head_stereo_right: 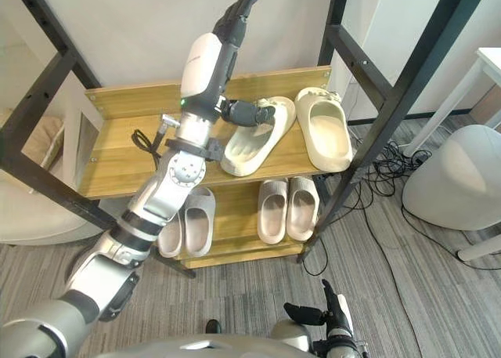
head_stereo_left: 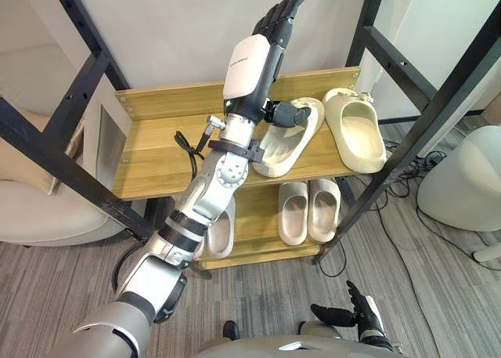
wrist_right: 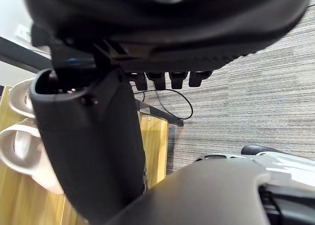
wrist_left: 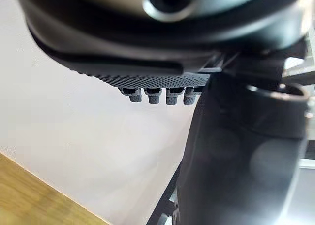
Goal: Organize the slippers on the shoe rack
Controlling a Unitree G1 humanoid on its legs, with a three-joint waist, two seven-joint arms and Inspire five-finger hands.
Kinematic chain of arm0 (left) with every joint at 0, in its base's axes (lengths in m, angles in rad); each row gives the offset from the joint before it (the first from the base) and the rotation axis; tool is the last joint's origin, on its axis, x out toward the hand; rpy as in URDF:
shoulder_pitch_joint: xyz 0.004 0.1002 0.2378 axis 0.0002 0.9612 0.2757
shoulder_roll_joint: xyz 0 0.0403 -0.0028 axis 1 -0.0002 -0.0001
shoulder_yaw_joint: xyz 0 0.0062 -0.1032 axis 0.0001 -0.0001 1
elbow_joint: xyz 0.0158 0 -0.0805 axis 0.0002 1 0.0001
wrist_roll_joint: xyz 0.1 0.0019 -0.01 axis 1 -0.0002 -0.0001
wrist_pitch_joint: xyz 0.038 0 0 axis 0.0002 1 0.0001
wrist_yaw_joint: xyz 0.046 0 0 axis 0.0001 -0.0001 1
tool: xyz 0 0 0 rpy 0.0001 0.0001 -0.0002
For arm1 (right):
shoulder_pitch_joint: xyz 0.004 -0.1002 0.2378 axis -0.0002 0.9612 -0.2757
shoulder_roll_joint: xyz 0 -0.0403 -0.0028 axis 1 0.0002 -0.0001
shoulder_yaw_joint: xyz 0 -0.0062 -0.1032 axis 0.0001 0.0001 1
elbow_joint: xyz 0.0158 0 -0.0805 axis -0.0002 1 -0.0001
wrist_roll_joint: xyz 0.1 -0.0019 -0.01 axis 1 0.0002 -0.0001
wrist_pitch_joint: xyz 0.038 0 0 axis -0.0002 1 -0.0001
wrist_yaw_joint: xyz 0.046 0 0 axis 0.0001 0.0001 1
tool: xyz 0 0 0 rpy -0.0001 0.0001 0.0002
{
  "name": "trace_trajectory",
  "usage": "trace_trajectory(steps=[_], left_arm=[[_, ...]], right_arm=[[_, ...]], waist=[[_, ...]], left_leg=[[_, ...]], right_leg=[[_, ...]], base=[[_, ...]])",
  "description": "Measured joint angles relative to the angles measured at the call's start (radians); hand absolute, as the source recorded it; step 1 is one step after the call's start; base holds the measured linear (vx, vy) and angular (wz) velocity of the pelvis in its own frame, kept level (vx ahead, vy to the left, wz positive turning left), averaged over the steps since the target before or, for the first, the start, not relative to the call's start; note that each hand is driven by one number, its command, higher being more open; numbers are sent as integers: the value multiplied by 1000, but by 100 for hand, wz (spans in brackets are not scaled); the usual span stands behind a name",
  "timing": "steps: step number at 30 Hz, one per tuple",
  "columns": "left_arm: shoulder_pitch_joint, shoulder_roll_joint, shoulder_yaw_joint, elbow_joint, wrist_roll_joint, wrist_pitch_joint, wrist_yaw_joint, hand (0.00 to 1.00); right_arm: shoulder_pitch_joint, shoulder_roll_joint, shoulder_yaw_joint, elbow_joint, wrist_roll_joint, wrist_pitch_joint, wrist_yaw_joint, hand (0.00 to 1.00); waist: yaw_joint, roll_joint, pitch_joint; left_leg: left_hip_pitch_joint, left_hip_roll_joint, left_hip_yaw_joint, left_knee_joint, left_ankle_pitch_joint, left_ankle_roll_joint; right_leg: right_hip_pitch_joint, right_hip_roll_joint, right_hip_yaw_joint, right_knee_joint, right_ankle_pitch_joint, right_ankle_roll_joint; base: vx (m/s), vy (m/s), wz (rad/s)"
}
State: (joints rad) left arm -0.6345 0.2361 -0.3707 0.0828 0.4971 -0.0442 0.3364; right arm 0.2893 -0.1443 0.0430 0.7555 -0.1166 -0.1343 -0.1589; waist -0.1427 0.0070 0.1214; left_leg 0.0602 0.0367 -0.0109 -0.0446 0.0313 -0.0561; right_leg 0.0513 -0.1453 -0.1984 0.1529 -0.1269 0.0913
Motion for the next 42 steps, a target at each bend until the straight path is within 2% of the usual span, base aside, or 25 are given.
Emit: trace_trajectory(steps=[6,13,17,21,31,42], left_arm=[[198,-62,87,-85,-242,-14,1,100],[375,-75,95,-99,-540,-32,-39,100],[428,-74,94,-96,-652,-32,-67,100],[454,-66,77,-94,-747,-33,-87,100],[466,-62,21,-94,-823,-44,-109,100],[438,-58,-127,-94,-884,-57,-128,100]], right_arm=[[7,-3,1,6,-1,5,3,100],[10,-6,20,6,-9,22,6,100],[12,-6,23,7,-9,26,7,100],[10,-6,28,7,-10,36,6,100],[9,-10,40,14,-9,38,3,100],[5,-19,67,26,-9,38,0,100]], waist=[[29,0,-7],[44,-14,-21],[55,-18,-23],[57,-21,-25],[63,-24,-28],[75,-29,-34]], left_leg=[[7,-2,-7,4,0,0],[16,-4,-32,4,2,-1],[10,-4,-38,4,2,-1],[10,-5,-48,3,2,-1],[9,-4,-55,0,2,-1],[10,-7,-59,-10,4,-1]], right_leg=[[11,-3,-8,5,-1,0],[38,-4,-35,-8,-4,3],[42,-2,-43,-22,1,2],[65,2,-55,-57,16,3],[76,5,-67,-77,23,3],[92,7,-75,-111,35,5]], base=[[-30,-5,4],[-13,-12,10],[3,-8,4],[14,-7,8],[2,-3,2],[3,0,1]])
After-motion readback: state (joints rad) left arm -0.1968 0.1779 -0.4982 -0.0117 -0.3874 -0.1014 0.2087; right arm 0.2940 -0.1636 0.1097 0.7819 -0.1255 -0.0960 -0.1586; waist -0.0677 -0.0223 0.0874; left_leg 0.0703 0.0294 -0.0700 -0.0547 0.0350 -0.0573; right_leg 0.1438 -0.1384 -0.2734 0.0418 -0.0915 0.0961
